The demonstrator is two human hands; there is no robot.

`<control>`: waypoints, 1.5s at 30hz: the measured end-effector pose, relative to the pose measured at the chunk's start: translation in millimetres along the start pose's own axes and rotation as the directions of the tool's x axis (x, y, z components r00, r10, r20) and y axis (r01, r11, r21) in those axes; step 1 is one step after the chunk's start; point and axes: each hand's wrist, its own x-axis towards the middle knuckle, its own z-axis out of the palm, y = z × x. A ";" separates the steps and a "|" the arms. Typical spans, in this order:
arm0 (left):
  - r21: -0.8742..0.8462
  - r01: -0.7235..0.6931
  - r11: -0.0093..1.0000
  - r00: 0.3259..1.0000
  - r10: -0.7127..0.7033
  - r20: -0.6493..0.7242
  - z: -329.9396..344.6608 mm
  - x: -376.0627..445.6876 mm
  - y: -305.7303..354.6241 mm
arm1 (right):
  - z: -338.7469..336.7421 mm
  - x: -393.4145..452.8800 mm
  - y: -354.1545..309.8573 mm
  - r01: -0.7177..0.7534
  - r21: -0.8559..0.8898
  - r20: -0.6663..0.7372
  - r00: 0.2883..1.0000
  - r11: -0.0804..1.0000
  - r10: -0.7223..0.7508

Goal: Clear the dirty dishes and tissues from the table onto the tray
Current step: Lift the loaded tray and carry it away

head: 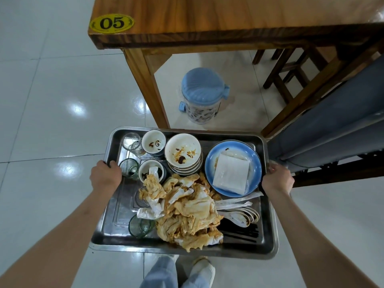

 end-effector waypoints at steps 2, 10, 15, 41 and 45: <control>0.002 0.001 1.000 1.000 -0.001 -0.010 0.1 -0.6 -0.8 | 1.5 1.0 1.6 -0.022 -0.009 0.004 1.000 1.000 0.022; -0.058 0.041 0.997 0.998 -0.043 -0.039 1.6 0.5 -2.2 | 5.1 4.0 8.9 -0.105 0.122 -0.004 0.994 0.987 0.106; -0.158 0.081 0.984 0.993 -0.094 -0.074 2.6 2.0 -6.6 | 9.6 6.2 18.8 -0.332 0.259 0.053 0.942 0.907 0.330; -0.593 0.349 0.726 0.897 -0.442 -0.014 9.5 10.4 -20.4 | 19.8 8.9 27.9 -0.491 0.338 0.067 0.864 0.803 0.499; -0.587 0.339 0.735 0.901 -0.434 -0.024 9.8 8.3 -19.8 | 19.6 8.7 28.6 -0.483 0.337 0.065 0.868 0.808 0.492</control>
